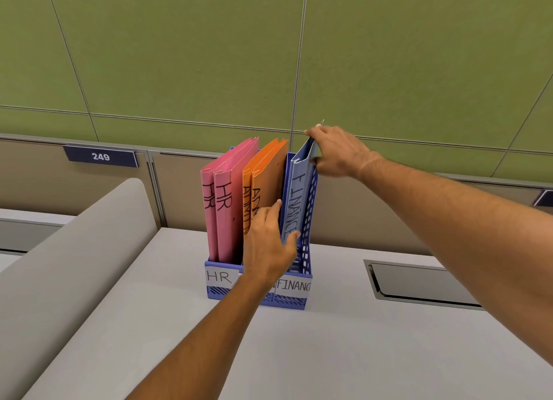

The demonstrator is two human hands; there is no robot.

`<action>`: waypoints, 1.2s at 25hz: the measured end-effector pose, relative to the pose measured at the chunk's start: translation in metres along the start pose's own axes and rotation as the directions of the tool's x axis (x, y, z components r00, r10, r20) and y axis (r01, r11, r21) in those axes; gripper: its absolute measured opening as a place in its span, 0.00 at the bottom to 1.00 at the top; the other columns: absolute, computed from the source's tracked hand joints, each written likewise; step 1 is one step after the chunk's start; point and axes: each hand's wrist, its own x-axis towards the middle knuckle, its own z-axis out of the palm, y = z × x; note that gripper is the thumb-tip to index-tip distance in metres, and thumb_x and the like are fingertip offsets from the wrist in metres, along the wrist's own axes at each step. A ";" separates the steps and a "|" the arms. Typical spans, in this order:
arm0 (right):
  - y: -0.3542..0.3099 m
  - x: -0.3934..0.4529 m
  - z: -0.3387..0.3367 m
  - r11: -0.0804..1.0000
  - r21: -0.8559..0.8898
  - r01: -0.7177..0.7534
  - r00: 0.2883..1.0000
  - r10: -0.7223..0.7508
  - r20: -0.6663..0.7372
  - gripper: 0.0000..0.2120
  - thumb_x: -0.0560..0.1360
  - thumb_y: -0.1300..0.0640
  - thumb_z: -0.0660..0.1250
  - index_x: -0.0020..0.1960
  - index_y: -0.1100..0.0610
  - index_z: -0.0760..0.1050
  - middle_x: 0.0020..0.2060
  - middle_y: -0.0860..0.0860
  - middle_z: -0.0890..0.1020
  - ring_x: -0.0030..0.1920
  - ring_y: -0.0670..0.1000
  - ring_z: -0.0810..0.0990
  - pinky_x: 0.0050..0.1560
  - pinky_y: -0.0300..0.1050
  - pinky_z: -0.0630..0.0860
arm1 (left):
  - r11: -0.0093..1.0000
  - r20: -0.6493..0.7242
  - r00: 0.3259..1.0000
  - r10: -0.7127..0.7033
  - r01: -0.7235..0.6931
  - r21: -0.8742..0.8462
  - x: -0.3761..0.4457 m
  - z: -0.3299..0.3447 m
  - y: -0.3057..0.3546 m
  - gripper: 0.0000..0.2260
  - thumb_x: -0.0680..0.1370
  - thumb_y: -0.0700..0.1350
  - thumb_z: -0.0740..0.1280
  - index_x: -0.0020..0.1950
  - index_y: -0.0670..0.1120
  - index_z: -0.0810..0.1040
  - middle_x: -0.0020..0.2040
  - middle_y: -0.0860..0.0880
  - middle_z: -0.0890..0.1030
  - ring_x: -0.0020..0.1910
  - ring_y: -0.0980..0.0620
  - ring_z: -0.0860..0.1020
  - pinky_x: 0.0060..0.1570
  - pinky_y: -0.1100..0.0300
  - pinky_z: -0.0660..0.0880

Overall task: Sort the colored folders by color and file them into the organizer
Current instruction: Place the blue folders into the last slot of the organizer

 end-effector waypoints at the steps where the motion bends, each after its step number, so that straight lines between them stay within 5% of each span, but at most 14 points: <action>1: -0.001 -0.002 0.003 1.000 0.011 0.000 1.000 0.000 0.024 0.34 0.71 0.53 0.68 0.74 0.56 0.59 0.67 0.56 0.70 0.65 0.57 0.70 0.62 0.57 0.73 | 0.999 0.013 1.000 0.019 -0.020 0.045 0.000 -0.001 0.001 0.35 0.73 0.52 0.71 0.75 0.45 0.61 0.67 0.47 0.70 0.66 0.50 0.69 0.64 0.55 0.72; 8: -0.008 -0.018 0.031 0.999 0.041 0.031 0.988 -0.036 0.149 0.42 0.68 0.51 0.68 0.77 0.56 0.53 0.76 0.57 0.59 0.71 0.57 0.65 0.66 0.55 0.70 | 0.960 0.121 0.989 0.085 -0.113 0.255 -0.003 -0.006 0.002 0.46 0.71 0.60 0.68 0.78 0.44 0.47 0.78 0.45 0.55 0.75 0.47 0.56 0.73 0.51 0.58; 24: -0.019 -0.111 0.024 0.998 0.036 -0.051 0.996 0.053 -0.072 0.45 0.72 0.34 0.60 0.78 0.56 0.49 0.77 0.59 0.53 0.77 0.57 0.51 0.76 0.57 0.52 | 0.905 0.180 0.980 0.089 -0.155 0.397 -0.021 -0.038 0.019 0.48 0.70 0.67 0.61 0.78 0.44 0.40 0.79 0.45 0.44 0.78 0.47 0.44 0.75 0.52 0.49; 30: -0.025 -0.191 0.023 0.987 0.076 -0.141 0.989 0.143 -0.024 0.44 0.71 0.32 0.56 0.78 0.55 0.49 0.78 0.59 0.51 0.77 0.57 0.50 0.76 0.58 0.50 | 0.880 0.252 0.964 0.086 -0.192 0.435 -0.061 -0.056 0.045 0.49 0.70 0.68 0.59 0.78 0.43 0.38 0.79 0.44 0.40 0.78 0.46 0.39 0.76 0.48 0.45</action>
